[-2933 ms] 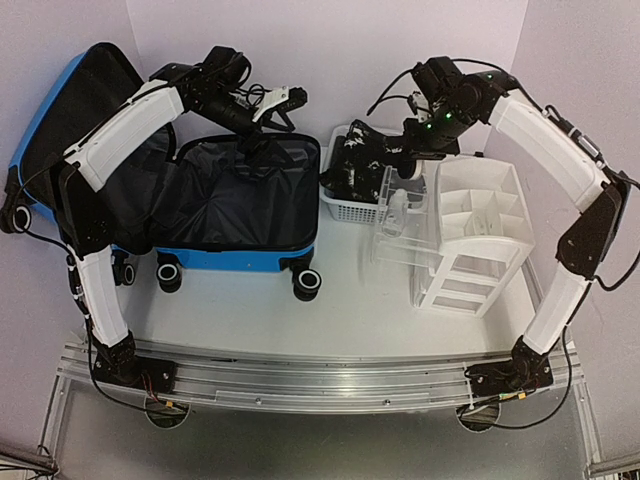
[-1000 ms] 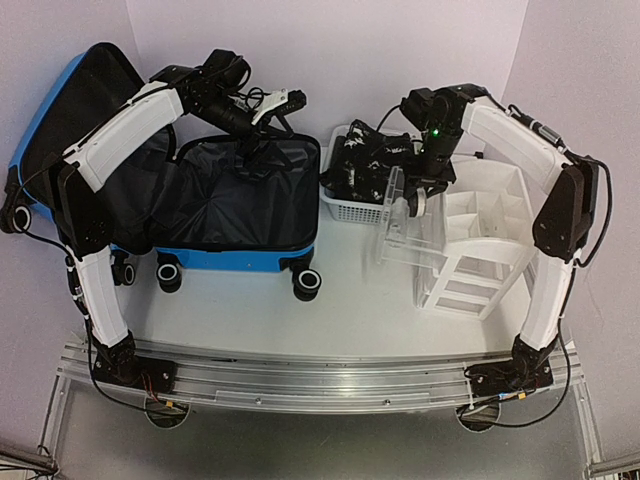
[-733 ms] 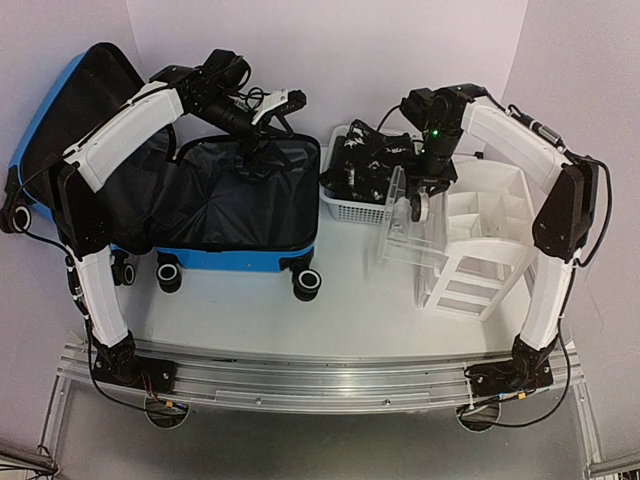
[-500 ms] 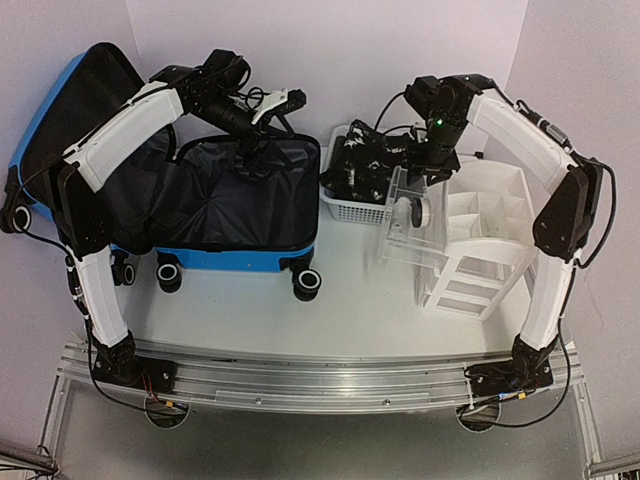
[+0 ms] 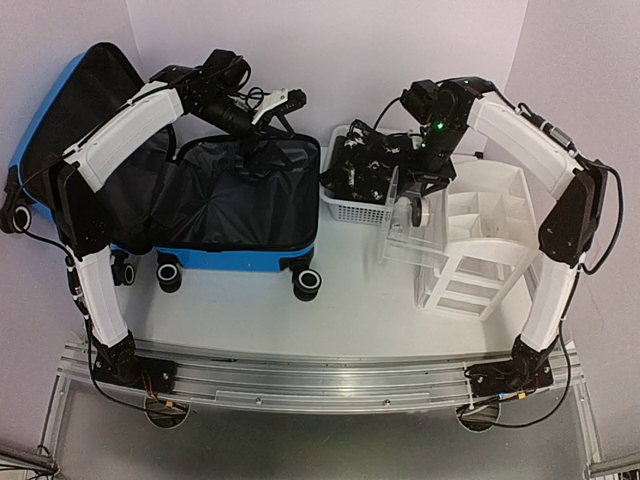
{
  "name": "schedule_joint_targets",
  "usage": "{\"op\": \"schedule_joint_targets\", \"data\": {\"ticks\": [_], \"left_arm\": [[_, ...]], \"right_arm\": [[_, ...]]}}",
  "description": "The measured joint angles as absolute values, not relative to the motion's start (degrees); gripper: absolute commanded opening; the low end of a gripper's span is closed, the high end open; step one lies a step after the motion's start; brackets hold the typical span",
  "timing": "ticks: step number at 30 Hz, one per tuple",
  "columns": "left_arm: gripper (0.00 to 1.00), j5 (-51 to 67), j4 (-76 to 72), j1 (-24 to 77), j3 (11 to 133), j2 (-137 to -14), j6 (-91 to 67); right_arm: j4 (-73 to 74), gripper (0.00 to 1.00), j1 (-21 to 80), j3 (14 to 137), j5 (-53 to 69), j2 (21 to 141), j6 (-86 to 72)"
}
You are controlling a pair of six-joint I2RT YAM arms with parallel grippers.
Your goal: Open, take out, and arrange the luggage
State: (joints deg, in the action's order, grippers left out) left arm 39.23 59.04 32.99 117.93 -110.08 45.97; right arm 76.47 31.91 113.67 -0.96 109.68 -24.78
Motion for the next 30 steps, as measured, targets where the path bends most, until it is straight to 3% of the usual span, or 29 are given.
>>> {"op": "schedule_joint_targets", "data": {"ticks": [8,22,30], "left_arm": [[1.00,39.5,59.0,33.0,117.9,-110.1,45.9],[1.00,39.5,59.1,33.0,117.9,-110.1,45.9],[1.00,39.6,59.1,33.0,117.9,-110.1,46.0]], "right_arm": [[76.6,0.42,32.0,113.0,-5.3,109.7,-25.6],[76.5,0.53,32.0,113.0,-3.0,110.6,-25.0],[75.1,0.52,32.4,104.6,-0.8,107.0,-25.1]]}}
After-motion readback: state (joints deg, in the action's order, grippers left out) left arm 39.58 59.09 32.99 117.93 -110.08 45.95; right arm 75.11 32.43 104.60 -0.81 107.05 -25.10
